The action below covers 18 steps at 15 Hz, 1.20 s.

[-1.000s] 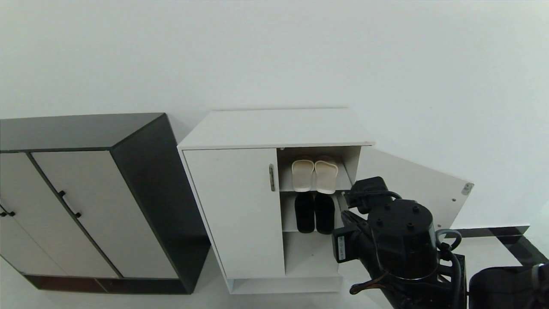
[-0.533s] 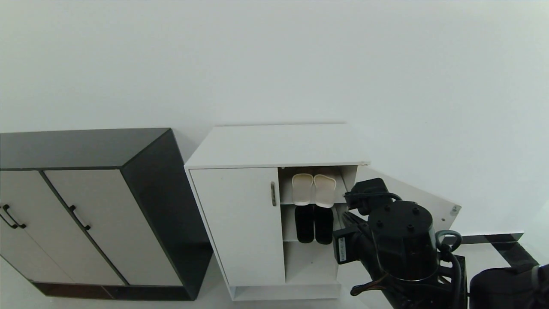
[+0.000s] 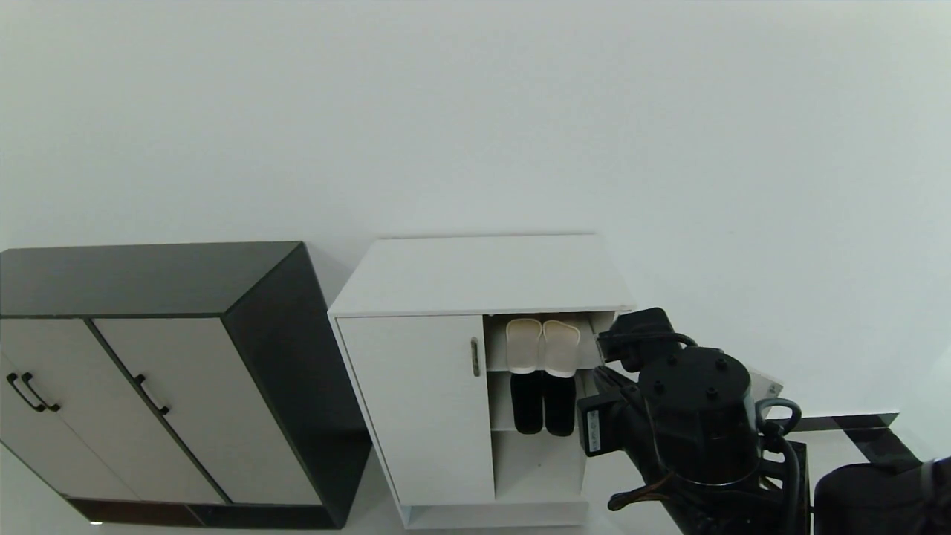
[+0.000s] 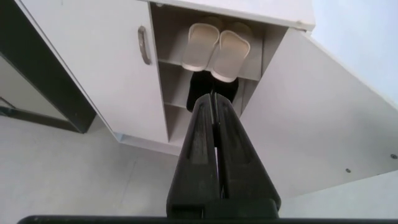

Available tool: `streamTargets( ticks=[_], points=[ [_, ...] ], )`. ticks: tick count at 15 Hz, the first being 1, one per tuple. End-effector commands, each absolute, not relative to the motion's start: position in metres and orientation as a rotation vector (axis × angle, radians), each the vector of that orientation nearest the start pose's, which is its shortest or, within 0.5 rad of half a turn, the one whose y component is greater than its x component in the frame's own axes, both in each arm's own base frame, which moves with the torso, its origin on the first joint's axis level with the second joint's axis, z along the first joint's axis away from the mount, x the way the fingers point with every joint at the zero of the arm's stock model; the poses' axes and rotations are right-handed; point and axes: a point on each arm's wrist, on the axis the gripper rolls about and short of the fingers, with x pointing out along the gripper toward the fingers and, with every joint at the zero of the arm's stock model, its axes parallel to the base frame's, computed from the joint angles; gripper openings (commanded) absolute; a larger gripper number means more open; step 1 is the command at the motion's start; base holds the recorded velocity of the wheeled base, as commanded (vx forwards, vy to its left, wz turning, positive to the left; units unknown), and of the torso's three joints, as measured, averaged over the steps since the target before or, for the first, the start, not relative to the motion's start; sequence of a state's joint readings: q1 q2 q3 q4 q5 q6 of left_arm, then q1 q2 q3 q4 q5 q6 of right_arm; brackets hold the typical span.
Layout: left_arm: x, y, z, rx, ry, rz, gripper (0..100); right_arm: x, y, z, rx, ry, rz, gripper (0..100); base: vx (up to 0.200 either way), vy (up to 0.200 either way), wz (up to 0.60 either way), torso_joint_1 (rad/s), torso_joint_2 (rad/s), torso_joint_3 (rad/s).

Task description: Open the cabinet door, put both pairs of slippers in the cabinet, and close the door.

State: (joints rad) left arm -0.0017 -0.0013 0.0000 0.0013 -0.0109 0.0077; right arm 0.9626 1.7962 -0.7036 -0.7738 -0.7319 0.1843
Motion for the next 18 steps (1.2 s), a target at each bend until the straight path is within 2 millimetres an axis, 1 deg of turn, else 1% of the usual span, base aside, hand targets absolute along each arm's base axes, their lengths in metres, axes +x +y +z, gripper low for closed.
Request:
streamTargets(
  ticks=[1,3,10,12,15,18],
  points=[
    [-0.023,0.000,0.075,0.008,0.001,-0.012,0,0.187,0.243,0.141,-0.058,0.233,0.210,0,0.000,0.000,0.00,0.178,-0.37,-0.193],
    [-0.023,0.000,0.076,0.008,0.000,-0.012,0,0.186,0.242,0.138,-0.064,0.244,0.229,0,0.000,0.000,0.00,0.127,-0.29,-0.144],
    [-0.023,0.000,0.075,0.008,0.001,-0.012,0,0.185,0.241,0.136,-0.072,0.253,0.235,0,0.000,0.000,-0.60,0.012,-0.02,-0.006],
    [-0.023,0.000,0.075,0.008,0.001,-0.012,0,0.189,0.240,0.133,-0.077,0.258,0.224,0,0.000,0.000,0.00,0.000,0.00,0.000],
    [-0.023,0.000,0.075,0.008,0.001,-0.012,0,0.199,0.236,0.131,-0.076,0.266,0.196,0,0.000,0.000,0.00,0.000,0.00,0.000],
    [-0.023,0.000,0.075,0.008,0.001,-0.012,0,0.208,0.232,0.136,-0.053,0.253,0.178,0,0.000,0.000,0.00,0.000,0.00,0.000]
  ],
)
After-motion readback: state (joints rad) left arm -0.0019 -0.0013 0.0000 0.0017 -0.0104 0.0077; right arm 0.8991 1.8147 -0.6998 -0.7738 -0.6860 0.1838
